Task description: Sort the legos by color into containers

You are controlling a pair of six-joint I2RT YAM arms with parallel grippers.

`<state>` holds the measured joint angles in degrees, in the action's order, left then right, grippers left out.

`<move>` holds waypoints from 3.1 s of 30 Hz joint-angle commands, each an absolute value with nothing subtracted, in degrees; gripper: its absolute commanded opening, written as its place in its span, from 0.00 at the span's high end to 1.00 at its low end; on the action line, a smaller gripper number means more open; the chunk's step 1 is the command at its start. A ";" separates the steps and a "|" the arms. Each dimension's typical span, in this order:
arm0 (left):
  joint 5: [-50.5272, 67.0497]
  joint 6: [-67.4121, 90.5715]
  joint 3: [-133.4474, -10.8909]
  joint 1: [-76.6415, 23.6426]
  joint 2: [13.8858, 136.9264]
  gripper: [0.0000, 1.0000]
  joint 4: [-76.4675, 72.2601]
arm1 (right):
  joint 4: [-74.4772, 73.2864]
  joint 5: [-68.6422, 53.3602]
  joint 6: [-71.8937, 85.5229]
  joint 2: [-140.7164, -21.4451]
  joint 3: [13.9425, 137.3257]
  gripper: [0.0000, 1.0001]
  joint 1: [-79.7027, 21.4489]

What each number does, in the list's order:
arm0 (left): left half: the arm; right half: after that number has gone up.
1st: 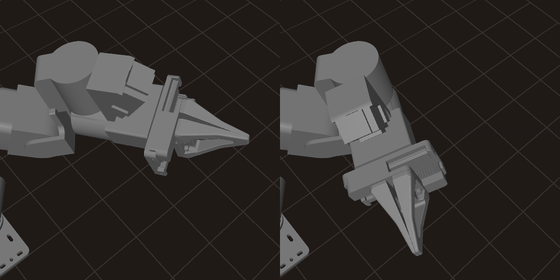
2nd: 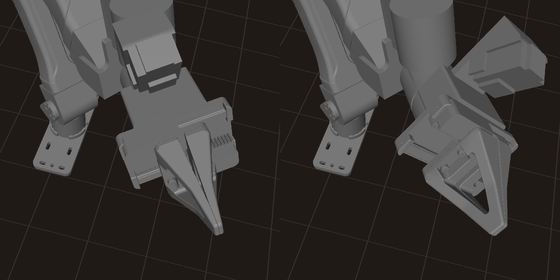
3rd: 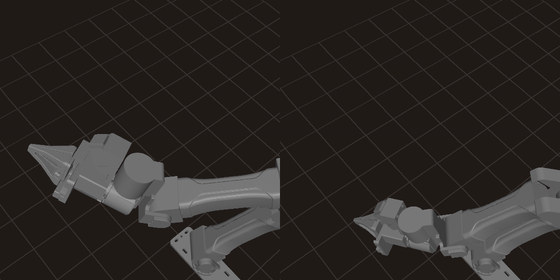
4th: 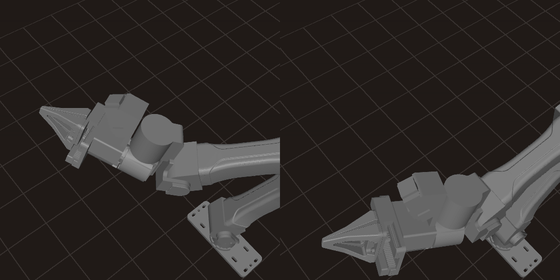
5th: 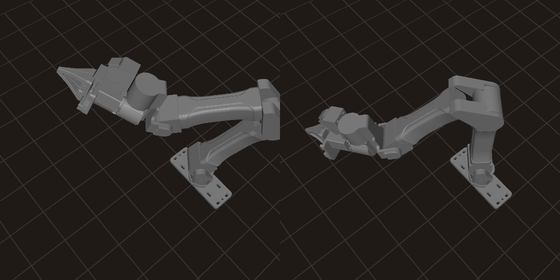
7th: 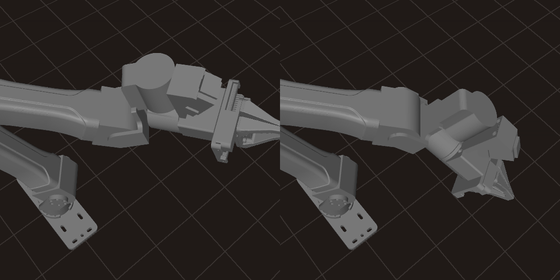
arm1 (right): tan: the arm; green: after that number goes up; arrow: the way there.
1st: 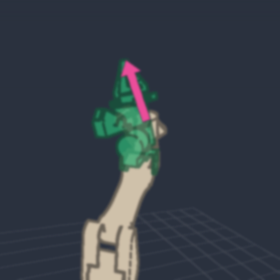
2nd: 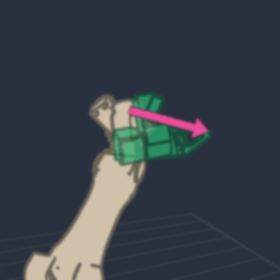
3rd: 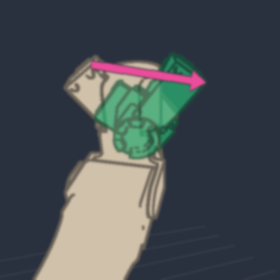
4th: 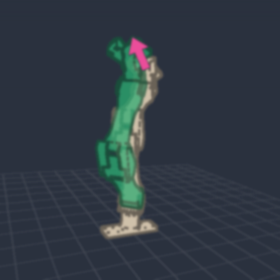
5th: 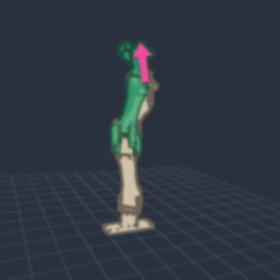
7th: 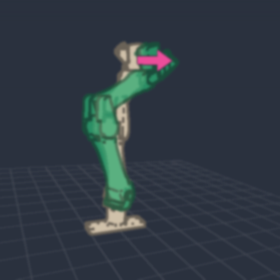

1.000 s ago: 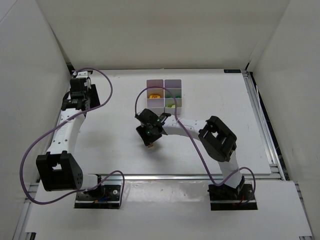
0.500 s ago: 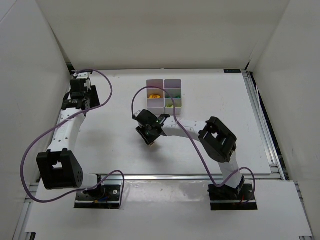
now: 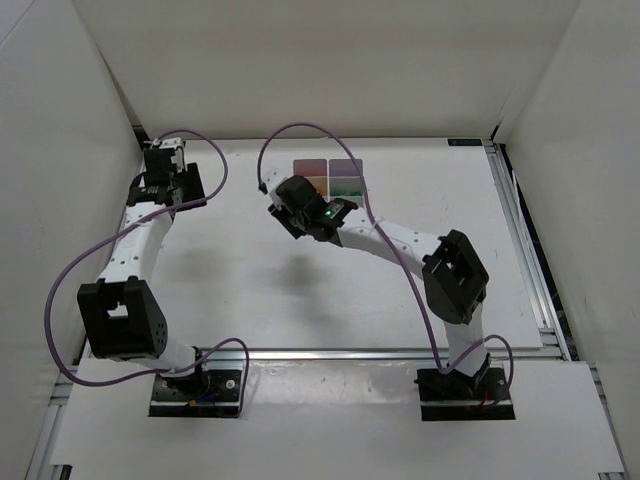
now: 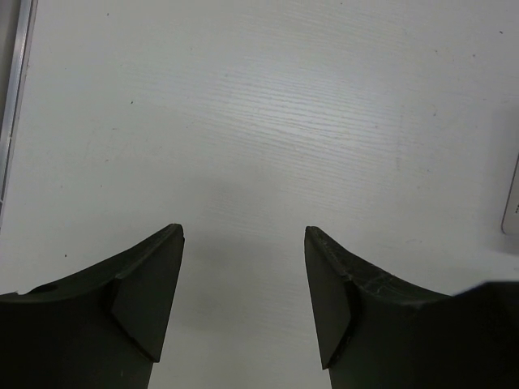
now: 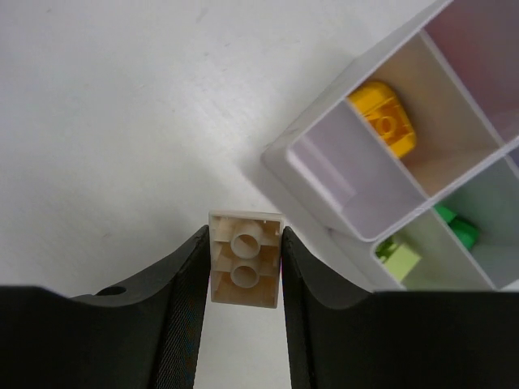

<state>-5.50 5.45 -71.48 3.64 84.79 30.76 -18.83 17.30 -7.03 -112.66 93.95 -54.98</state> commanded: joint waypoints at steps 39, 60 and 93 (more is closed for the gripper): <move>-4.13 5.10 -76.20 3.87 88.59 0.28 29.62 | -15.56 16.43 -8.79 -124.98 108.37 0.74 -44.91; 2.00 3.96 -76.82 3.78 88.42 0.14 29.62 | -15.91 18.45 -8.09 -116.31 105.91 0.32 -44.91; 0.35 0.71 -84.73 -2.02 105.82 0.01 33.66 | -34.37 -28.65 -21.62 -103.45 82.88 0.08 2.37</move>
<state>1.08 1.67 -83.50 -2.98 107.13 33.47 -33.65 -26.61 -19.53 -102.83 82.70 1.87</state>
